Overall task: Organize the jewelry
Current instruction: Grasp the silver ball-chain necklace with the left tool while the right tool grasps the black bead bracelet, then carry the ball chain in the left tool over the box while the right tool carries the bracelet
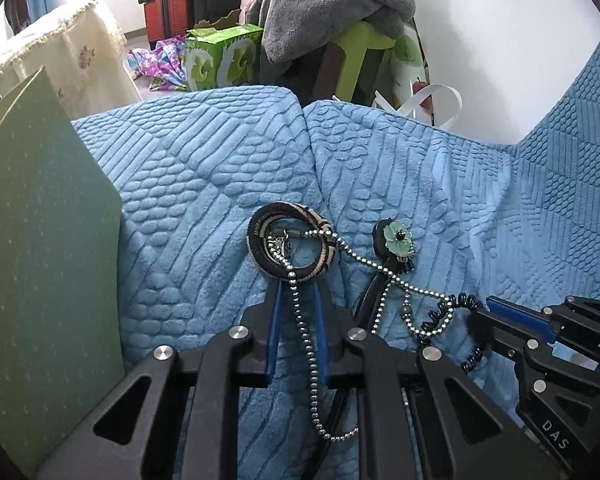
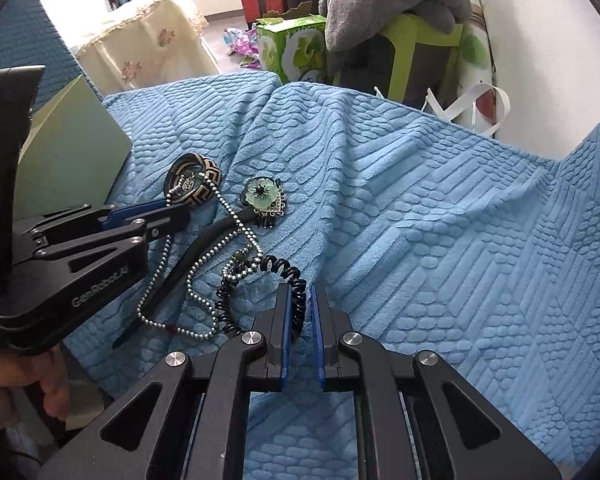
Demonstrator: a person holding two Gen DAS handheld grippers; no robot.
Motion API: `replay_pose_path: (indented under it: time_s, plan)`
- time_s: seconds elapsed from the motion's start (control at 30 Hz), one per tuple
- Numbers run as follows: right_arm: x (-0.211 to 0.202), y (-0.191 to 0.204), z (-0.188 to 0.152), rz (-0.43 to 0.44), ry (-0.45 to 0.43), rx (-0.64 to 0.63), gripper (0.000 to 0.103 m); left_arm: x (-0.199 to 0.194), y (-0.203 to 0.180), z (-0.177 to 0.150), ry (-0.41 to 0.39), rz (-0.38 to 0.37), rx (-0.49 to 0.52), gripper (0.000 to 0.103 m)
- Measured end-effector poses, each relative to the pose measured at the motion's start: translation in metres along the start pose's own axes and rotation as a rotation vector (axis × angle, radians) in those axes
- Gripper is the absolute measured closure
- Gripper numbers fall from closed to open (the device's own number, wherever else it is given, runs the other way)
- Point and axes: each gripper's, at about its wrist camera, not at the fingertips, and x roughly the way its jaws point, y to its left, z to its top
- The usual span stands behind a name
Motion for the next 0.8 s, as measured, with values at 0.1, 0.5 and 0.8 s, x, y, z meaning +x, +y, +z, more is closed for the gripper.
replay_pose_path:
  time_s: [0.1, 0.5, 0.8]
  plan:
    - [0.001, 0.001, -0.001, -0.01, 0.002, 0.003, 0.095, 0.002, 0.0, 0.001, 0.004, 0.004, 0.009, 0.1]
    - [-0.02, 0.004, -0.006, -0.026, -0.06, 0.086, 0.096, -0.037, 0.005, 0.001, -0.043, -0.111, -0.015, 0.101]
    - [-0.062, 0.007, -0.005, -0.05, -0.136, 0.158, 0.101, -0.111, 0.014, -0.002, -0.13, -0.217, -0.041, 0.101]
